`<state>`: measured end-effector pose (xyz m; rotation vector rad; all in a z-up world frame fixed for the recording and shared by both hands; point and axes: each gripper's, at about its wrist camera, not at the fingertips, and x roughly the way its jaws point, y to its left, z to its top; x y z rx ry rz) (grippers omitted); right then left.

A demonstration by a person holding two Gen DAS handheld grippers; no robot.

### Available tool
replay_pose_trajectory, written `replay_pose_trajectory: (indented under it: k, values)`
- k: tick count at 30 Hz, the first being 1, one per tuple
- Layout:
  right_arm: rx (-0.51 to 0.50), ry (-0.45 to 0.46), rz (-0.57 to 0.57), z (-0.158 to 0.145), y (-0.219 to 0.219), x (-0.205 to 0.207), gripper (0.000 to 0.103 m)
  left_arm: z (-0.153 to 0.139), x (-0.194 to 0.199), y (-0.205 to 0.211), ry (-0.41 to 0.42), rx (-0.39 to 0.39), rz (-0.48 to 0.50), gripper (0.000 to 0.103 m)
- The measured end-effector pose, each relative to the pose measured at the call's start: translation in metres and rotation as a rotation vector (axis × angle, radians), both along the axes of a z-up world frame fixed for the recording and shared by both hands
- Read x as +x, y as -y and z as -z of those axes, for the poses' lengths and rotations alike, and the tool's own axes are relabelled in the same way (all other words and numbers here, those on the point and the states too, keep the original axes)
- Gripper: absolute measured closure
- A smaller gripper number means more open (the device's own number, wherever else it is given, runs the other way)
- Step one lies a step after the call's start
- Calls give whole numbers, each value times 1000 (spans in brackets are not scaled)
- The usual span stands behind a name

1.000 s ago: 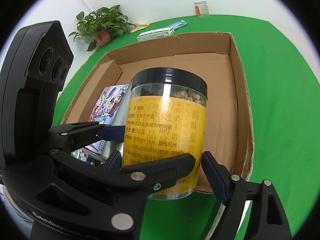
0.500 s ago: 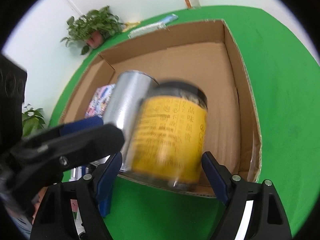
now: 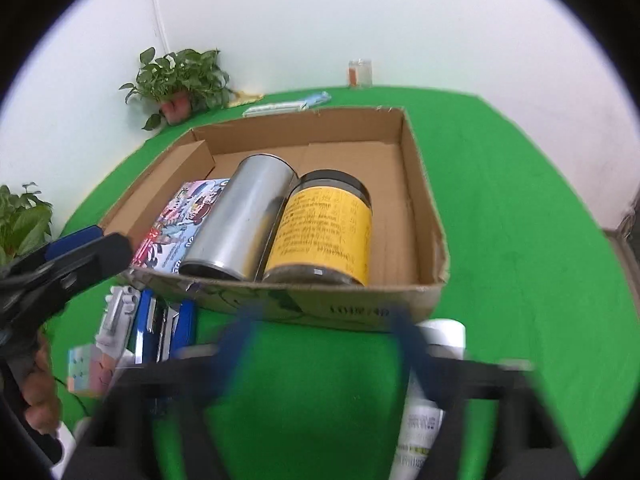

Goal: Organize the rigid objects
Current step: 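Move the left gripper to the white spray bottle lying on the table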

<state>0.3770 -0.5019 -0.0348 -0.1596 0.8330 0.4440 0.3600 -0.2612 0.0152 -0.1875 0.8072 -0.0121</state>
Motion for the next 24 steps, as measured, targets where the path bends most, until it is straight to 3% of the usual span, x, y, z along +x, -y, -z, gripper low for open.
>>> replay_pose_trajectory:
  k: [1, 2, 3, 4, 5, 6, 8, 15, 19, 22, 24]
  values:
    - [3, 31, -6, -2, -1, -7, 81, 5, -1, 0, -32, 5, -15, 101]
    - [27, 59, -16, -6, 1, -16, 78, 7, -6, 1, -43, 19, -24, 101]
    - [44, 76, -27, -8, 1, -23, 53, 7, -14, 3, -29, 38, -32, 101]
    - [54, 83, -34, -10, 2, -29, 29, 7, -21, 4, -20, 59, -52, 82]
    - [67, 88, -39, -10, 2, -33, 0, 6, -27, 6, -23, 79, -82, 35]
    - [86, 105, -39, -13, 5, -39, 1, 8, -32, 6, -29, 81, -105, 5]
    - [91, 108, -37, -15, 8, -48, 1, 8, -46, 5, 12, 50, -141, 0]
    - [104, 31, 72, 12, 47, -58, 1, 16, -74, 19, -6, 86, -122, 1]
    - [103, -39, 142, 37, 69, -53, 1, 25, -91, 29, -14, 60, -120, 1]
    - [105, -86, 150, 55, 78, -49, 10, 35, -96, 36, -38, 28, -106, 1]
    - [107, -110, 168, 62, 81, -48, 25, 39, -98, 42, -45, 28, -84, 1]
